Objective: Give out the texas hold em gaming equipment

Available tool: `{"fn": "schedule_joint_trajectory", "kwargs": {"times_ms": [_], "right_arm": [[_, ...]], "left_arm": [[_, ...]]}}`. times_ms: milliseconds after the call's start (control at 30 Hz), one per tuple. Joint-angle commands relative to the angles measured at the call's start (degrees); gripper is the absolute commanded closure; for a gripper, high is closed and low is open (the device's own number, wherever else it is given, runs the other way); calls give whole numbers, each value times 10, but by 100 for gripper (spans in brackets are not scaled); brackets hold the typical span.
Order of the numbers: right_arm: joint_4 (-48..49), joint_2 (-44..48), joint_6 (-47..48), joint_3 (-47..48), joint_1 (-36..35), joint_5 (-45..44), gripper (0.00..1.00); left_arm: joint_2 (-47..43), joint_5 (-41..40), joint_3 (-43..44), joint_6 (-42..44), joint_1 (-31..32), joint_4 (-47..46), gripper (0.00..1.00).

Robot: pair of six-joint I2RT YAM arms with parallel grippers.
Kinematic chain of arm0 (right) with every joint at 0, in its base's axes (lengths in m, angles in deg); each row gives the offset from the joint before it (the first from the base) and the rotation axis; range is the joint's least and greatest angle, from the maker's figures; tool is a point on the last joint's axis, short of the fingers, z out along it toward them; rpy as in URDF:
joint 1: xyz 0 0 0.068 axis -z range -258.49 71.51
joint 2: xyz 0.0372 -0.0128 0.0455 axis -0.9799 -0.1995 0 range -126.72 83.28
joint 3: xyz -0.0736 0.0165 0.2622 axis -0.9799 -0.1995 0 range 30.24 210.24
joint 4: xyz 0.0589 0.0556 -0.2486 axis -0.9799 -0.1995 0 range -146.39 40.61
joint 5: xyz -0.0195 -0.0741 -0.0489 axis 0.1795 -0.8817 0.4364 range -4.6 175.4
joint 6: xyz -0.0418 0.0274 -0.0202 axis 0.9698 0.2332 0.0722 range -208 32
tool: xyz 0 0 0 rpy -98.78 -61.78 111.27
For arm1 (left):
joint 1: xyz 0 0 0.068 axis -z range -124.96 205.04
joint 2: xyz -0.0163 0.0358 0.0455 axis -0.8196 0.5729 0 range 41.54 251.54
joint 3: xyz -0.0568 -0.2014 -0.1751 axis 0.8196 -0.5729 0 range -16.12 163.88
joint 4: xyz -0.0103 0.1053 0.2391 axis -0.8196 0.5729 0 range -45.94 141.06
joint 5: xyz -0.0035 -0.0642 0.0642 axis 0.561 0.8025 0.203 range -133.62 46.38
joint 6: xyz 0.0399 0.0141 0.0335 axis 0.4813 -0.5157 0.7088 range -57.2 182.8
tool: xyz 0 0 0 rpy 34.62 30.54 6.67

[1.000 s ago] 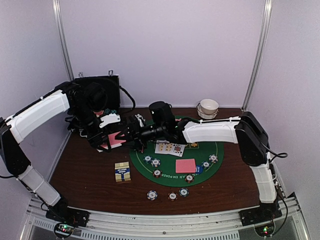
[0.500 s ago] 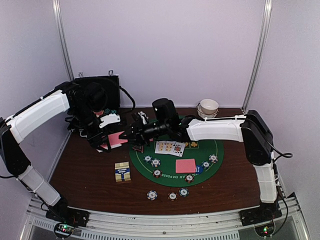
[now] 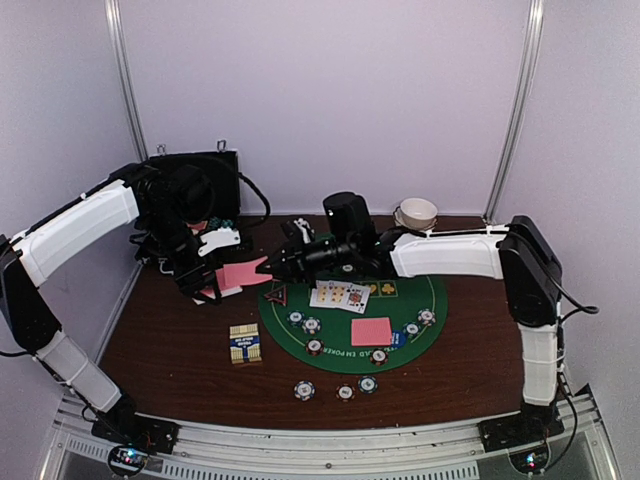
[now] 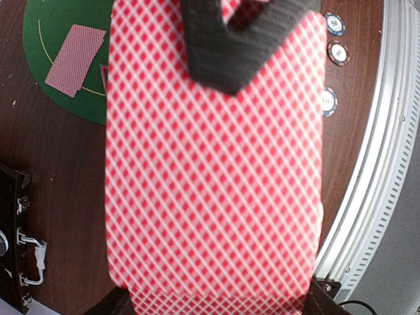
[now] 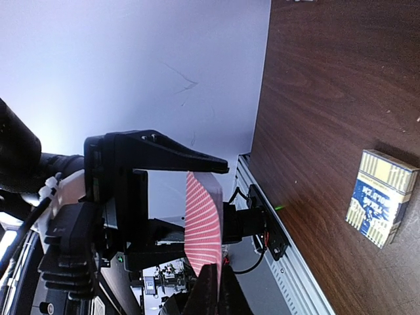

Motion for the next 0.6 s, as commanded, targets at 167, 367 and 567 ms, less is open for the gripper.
{"fn": "schedule_joint_trajectory", "kwargs": {"times_ms": [167, 367, 567], "right_arm": [[29, 92, 9, -115, 74, -4, 100], [-29, 147, 73, -191, 145, -11, 100], [-133, 188, 177, -250, 234, -46, 100]], "left_arm": [[-8, -6, -3, -1, -3, -7, 100], [-7, -10, -3, 2, -3, -6, 100], [-6, -11, -3, 3, -3, -7, 100]]}}
